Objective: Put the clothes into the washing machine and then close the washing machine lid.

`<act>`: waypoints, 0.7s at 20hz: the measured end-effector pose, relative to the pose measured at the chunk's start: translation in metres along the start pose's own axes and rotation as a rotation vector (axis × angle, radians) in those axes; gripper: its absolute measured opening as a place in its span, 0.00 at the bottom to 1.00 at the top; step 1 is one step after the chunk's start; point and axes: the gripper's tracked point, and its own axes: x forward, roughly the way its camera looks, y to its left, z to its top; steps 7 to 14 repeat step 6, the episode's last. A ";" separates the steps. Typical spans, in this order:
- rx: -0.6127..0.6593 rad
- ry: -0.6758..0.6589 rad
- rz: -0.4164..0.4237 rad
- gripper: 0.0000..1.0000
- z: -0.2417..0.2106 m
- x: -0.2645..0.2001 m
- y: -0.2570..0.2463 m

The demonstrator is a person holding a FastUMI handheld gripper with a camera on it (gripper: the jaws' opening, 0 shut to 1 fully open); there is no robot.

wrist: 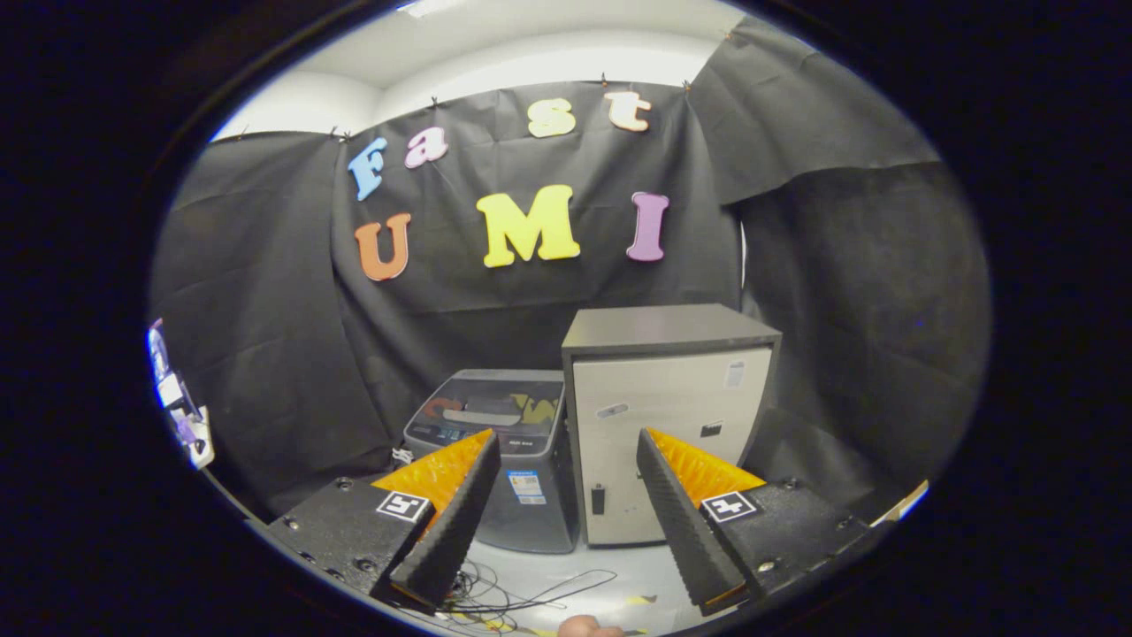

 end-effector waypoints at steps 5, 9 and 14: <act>0.022 0.002 0.012 0.97 0.005 -0.013 -0.001; 0.028 0.002 0.007 0.97 0.006 -0.017 -0.004; 0.028 0.002 0.007 0.97 0.006 -0.017 -0.004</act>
